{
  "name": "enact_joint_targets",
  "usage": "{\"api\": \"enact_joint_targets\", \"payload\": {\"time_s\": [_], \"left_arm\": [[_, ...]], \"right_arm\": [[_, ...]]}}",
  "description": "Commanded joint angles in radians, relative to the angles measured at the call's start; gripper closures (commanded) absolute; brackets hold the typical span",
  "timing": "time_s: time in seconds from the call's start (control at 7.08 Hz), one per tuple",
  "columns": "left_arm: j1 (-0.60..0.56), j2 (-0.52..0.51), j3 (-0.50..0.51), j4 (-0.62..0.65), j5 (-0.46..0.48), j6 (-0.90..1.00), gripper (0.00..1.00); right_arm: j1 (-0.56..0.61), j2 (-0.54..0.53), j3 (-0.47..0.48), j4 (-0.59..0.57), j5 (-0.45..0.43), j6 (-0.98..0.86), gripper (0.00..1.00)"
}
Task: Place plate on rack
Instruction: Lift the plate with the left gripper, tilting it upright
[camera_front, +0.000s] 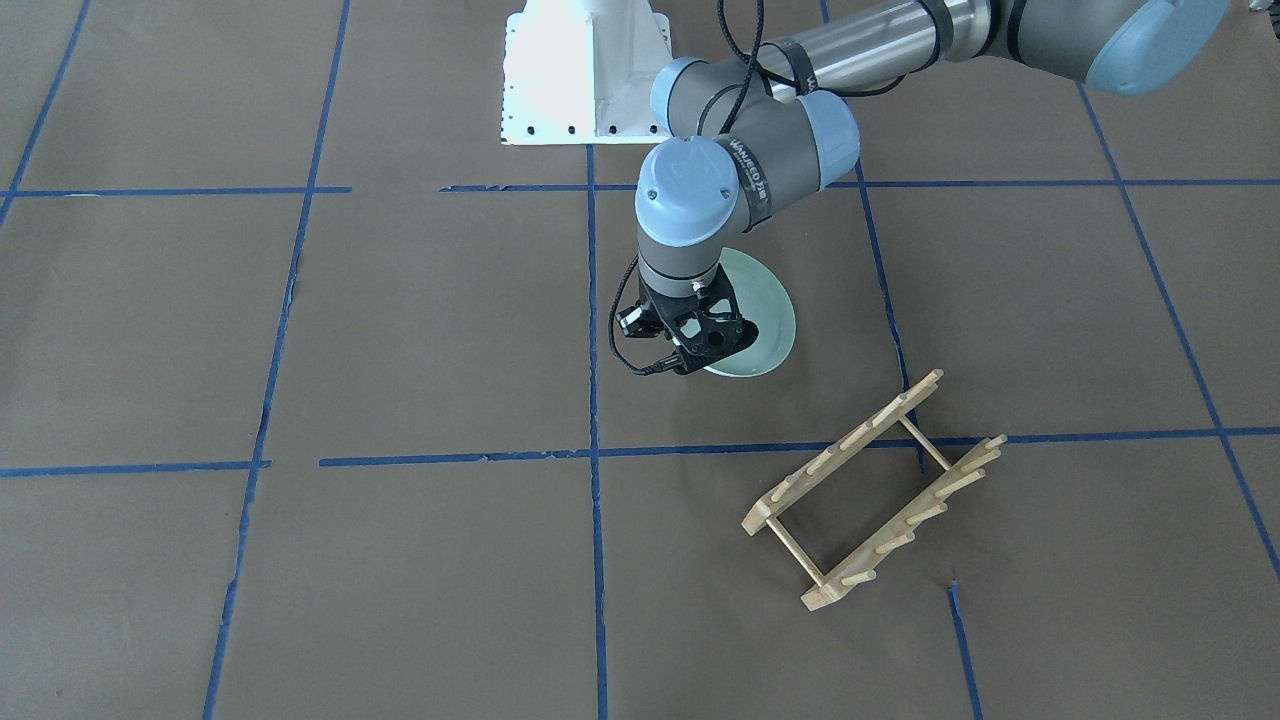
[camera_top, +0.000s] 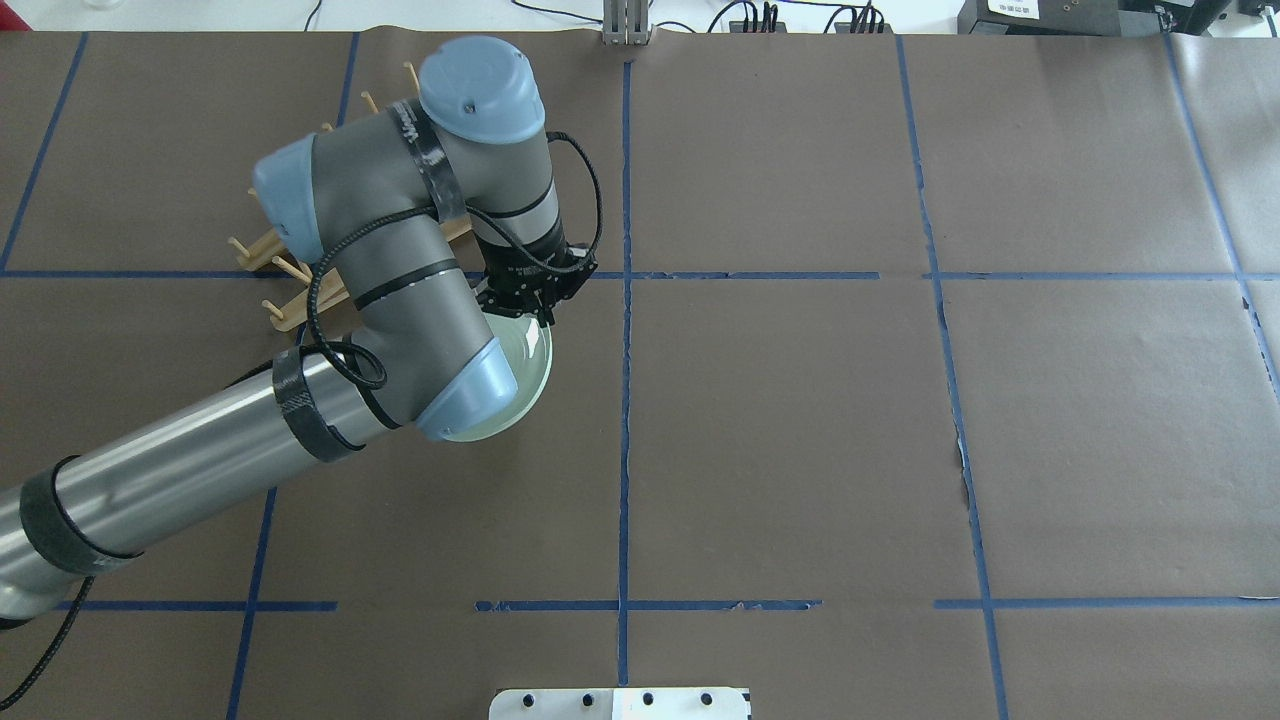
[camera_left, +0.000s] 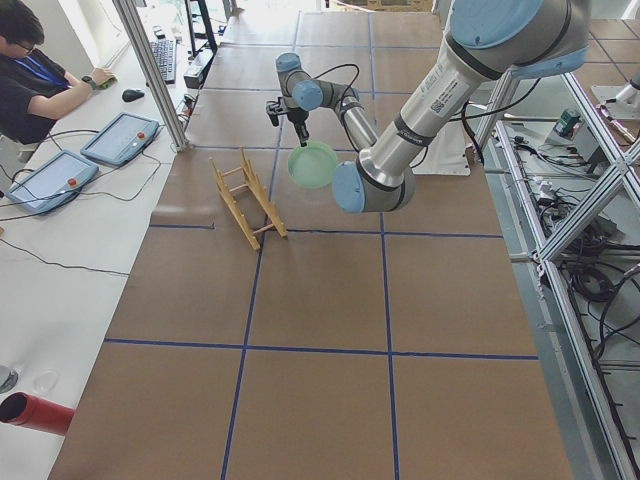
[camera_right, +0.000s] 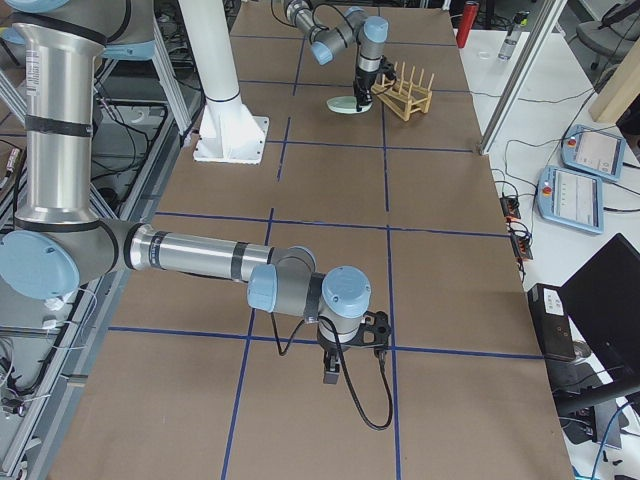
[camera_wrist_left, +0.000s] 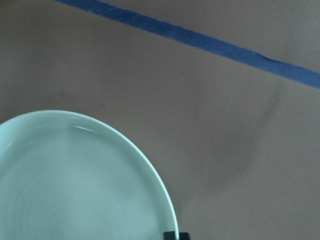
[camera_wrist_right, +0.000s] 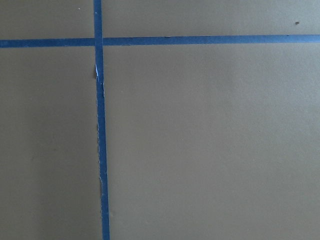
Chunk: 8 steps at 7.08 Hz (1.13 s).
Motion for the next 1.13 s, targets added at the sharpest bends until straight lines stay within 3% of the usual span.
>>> {"api": "enact_joint_targets", "payload": {"time_s": [0.0,0.42,0.71,0.99], "left_arm": [[-0.148,-0.004,-0.149,-0.047,-0.172,-0.007,1.0],[-0.387,0.042,-0.145,-0.498,-0.2,-0.197,1.0],[-0.473,0.079,-0.038,-0.841,-0.197,-0.417,1.0],[-0.486,0.117,0.053,-1.127,-0.133,-0.527,1.0]], "right_arm": [[0.0,0.0,-0.001,0.0,0.0,0.0,0.0],[-0.001,0.0,0.0,0.0,0.0,0.0,0.0],[-0.001,0.0,-0.002,0.0,0.0,0.0,0.0],[-0.001,0.0,0.0,0.0,0.0,0.0,0.0]]}}
